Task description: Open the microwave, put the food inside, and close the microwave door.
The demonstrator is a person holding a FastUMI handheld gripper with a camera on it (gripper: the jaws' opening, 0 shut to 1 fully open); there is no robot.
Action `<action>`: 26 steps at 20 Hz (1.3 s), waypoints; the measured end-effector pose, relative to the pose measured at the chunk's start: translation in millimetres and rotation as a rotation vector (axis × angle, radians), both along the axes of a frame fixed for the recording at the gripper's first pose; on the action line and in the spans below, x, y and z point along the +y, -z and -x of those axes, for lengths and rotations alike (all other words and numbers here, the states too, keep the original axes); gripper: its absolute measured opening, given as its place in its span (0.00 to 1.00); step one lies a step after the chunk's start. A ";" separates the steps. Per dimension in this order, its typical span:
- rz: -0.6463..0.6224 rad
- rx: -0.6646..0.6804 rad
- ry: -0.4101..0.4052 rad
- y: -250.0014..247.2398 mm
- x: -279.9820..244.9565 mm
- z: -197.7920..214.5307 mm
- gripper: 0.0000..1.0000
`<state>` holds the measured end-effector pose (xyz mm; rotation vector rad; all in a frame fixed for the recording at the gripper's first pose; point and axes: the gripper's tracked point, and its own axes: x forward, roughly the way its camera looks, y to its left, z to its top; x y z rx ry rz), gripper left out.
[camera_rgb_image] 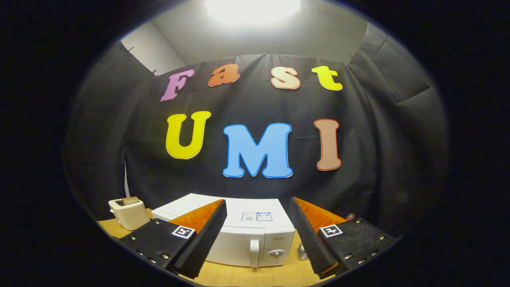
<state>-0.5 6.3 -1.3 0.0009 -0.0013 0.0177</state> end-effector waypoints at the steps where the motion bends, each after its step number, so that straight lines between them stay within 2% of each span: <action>1: 0.001 0.000 -0.001 0.9 0.2 -0.5 0.98; 26: -0.013 -0.032 -0.010 8.3 16.2 4.5 0.98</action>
